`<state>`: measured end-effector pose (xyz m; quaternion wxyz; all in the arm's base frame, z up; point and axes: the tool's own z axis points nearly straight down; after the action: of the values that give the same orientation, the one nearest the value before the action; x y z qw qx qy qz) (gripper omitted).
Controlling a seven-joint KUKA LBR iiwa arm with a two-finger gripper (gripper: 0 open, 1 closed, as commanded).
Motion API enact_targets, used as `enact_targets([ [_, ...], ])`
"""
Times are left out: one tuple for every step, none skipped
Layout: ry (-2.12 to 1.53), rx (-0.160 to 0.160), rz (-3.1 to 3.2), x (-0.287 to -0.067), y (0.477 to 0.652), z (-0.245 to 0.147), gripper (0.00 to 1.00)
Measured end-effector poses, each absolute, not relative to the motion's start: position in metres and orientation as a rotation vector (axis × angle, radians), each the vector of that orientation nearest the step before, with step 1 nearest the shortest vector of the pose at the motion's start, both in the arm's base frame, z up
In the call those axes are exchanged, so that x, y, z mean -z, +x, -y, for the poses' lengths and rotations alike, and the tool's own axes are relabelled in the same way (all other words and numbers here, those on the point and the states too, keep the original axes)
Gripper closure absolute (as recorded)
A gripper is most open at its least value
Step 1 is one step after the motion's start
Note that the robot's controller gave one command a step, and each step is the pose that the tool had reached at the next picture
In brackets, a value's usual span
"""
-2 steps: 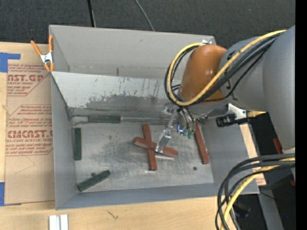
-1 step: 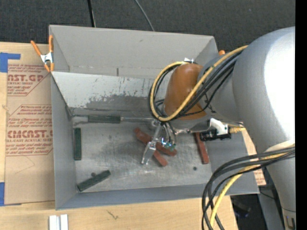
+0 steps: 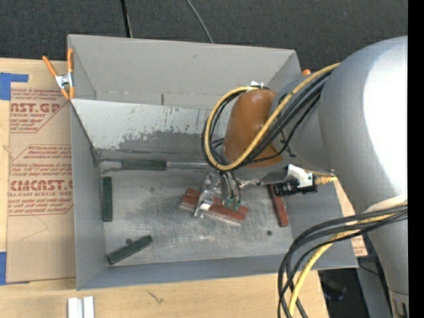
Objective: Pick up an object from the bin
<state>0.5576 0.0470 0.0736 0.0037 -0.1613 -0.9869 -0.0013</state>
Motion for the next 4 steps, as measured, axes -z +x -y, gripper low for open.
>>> enact_targets([
  [-0.506,0.004,3.093,-0.074,0.558,-0.047,1.0],
  [-0.507,0.002,3.098,-0.08,0.557,-0.047,1.0],
  [-0.507,-0.001,3.095,-0.095,0.556,-0.046,1.0],
  [-0.507,0.001,3.101,-0.113,0.557,-0.047,1.0],
])
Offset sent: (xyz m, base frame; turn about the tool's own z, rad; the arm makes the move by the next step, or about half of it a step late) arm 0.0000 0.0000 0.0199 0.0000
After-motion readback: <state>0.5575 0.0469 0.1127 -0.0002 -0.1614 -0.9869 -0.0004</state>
